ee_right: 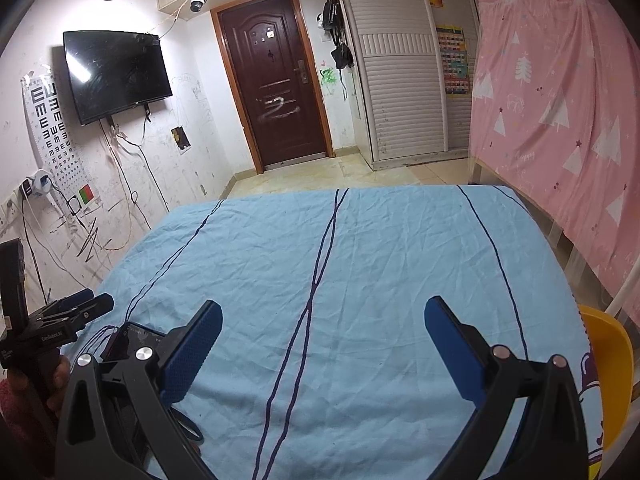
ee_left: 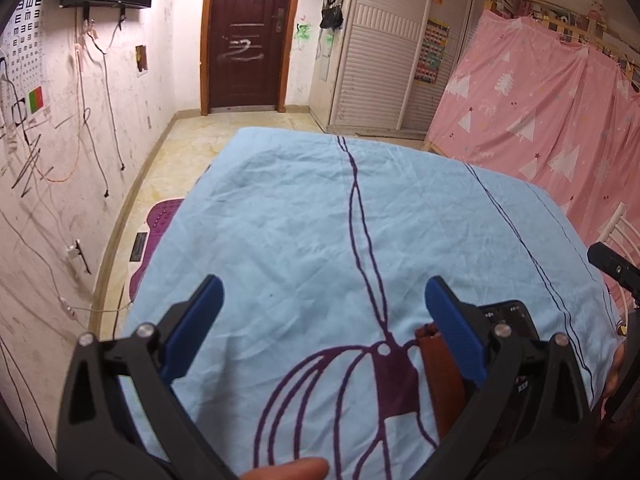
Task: Collect trash
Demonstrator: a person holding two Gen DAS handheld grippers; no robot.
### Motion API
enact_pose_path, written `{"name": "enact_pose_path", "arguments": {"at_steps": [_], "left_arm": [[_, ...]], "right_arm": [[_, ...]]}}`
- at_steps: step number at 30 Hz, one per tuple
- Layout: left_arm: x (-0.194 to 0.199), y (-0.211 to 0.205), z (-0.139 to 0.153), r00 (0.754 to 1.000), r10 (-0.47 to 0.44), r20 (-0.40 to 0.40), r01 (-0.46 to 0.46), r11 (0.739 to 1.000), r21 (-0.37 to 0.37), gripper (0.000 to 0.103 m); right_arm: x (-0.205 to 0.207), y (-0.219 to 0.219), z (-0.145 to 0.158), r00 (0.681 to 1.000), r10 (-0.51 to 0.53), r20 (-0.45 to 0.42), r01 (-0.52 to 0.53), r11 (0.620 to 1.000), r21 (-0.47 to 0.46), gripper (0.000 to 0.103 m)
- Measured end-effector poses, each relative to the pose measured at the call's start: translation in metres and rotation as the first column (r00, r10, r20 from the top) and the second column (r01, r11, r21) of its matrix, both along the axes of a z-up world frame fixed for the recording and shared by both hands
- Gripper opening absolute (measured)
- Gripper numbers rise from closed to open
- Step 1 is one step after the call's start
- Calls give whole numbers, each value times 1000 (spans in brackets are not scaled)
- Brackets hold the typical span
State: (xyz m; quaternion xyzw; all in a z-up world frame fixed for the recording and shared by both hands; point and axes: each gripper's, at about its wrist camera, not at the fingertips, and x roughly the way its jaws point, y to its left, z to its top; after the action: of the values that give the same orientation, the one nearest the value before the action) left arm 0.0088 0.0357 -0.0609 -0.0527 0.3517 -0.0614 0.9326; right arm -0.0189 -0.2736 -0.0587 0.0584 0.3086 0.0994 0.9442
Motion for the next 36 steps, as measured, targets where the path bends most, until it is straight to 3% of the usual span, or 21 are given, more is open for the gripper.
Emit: {"name": "enact_pose_path", "arguments": {"at_steps": [36], "left_arm": [[-5, -10, -5, 1000, -5, -12, 5, 1000, -6, 97]], "right_arm": [[1, 1, -3, 1000, -6, -2, 6, 1000, -2, 94]]}}
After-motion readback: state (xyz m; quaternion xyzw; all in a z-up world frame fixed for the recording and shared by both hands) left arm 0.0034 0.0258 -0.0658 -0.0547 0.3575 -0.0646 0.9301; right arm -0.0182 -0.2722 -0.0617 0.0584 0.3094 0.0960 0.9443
